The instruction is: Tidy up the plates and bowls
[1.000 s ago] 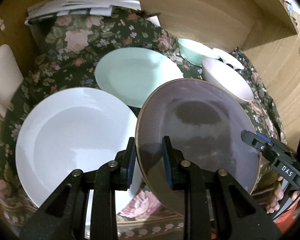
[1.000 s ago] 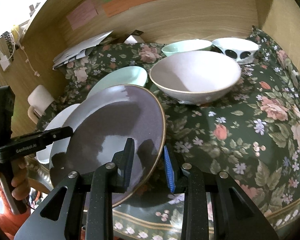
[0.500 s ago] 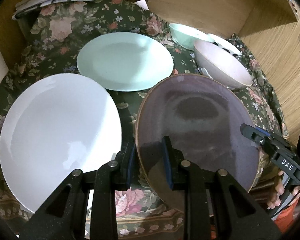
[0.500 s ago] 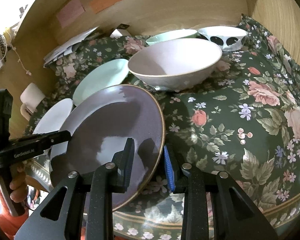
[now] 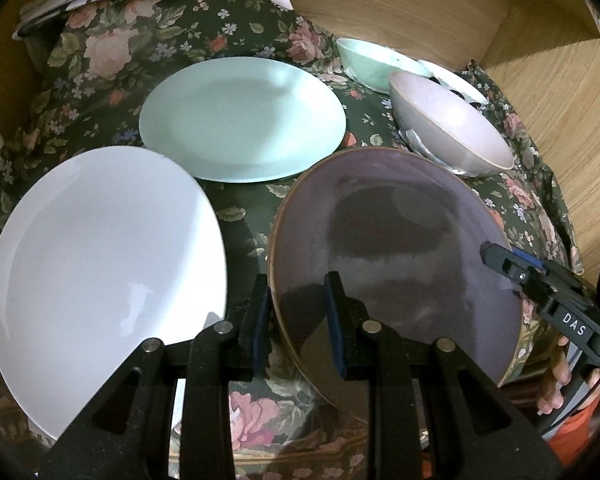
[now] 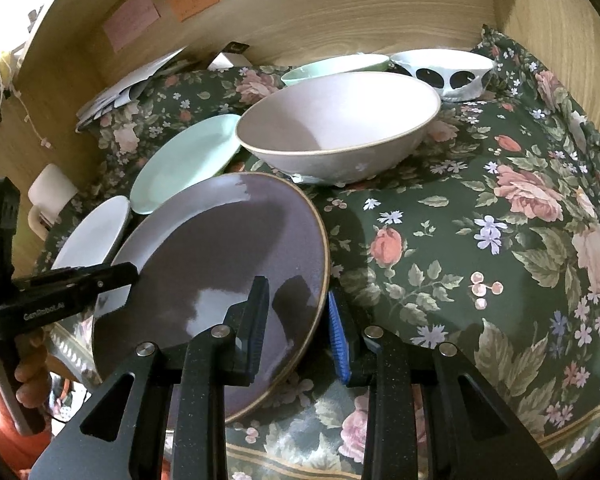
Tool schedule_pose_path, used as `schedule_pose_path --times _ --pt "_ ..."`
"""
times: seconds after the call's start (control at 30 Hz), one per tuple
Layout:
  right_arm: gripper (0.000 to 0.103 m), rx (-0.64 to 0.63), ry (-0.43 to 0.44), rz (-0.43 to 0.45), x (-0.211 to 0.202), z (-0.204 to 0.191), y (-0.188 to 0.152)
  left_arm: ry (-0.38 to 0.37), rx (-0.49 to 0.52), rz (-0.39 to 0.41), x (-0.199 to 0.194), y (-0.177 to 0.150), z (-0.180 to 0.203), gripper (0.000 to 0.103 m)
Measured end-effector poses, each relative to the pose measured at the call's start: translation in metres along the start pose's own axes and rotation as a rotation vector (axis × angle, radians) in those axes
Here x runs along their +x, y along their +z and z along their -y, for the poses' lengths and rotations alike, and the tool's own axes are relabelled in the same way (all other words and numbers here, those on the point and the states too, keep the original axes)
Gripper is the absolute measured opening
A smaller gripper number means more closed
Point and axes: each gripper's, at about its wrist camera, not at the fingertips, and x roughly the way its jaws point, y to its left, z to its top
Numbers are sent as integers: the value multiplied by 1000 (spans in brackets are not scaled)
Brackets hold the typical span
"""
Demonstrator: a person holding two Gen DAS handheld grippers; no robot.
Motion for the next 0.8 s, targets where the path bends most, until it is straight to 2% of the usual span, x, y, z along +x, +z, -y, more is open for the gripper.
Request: schedule_pose_path --times 0.3,0.43,0.5,0.8 --pt "30 -31 -18 4 -4 -4 -2 4 54 10 -2 -3 2 36" --pt "40 -60 -51 36 -13 -11 -2 -2 82 29 -11 -7 6 43" --pt "44 -65 -59 57 -18 -13 -1 22 87 51 -16 -7 8 55" --pt "61 -116 -68 150 -42 -34 7 44 65 182 -57 -4 2 69"
